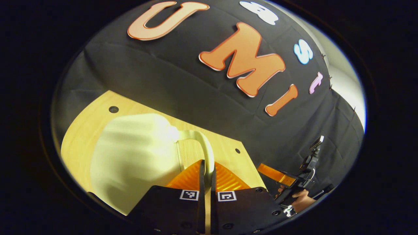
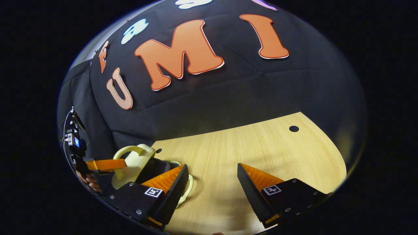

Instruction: First open the suitcase, pack the skin care products into it, and then close the suitcase.

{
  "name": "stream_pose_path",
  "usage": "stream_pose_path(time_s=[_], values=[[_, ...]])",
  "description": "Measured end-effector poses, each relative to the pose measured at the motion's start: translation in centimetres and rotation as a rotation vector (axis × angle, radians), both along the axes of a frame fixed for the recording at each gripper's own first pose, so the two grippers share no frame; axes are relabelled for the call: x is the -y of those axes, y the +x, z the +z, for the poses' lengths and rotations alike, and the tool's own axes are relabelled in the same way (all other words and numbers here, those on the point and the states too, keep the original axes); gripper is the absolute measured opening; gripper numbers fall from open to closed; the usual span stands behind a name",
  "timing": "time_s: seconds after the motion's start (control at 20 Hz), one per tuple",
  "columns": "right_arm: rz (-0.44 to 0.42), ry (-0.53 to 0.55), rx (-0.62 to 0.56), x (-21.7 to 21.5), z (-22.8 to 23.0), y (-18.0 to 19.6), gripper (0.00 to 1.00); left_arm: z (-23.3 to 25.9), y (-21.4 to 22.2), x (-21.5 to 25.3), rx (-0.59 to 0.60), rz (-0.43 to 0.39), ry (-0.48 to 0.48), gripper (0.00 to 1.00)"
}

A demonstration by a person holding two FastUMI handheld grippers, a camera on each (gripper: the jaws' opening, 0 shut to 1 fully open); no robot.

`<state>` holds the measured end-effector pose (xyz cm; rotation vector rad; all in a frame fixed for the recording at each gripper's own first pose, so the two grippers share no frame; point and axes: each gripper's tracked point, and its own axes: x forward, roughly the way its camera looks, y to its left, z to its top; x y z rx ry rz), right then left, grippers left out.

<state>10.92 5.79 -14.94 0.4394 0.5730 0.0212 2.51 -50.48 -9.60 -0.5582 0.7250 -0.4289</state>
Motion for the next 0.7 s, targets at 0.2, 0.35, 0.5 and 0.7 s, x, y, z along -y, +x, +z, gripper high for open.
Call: stream_pose_path(time_s=[0.2, 0.35, 0.5, 0.7], values=[[0.004, -0.007, -0.017, 1.0, -0.9, -0.7, 0.96, -3.3, -0.8, 3.6, -0.051, -0.062, 0.099, 0.07], [-0.006, -0.005, -0.034, 2.0, -1.5, -1.2, 0.96, -6.3, -1.1, 5.2, -0.095, -0.09, 0.161, 0.07], [-0.014, -0.003, -0.046, 2.8, -2.1, -1.3, 0.96, -9.3, -1.2, 6.7, -0.123, -0.115, 0.222, 0.07], [-0.025, 0.002, -0.059, 3.8, -2.6, -1.5, 0.96, -11.7, -1.7, 7.8, -0.159, -0.133, 0.28, 0.07]])
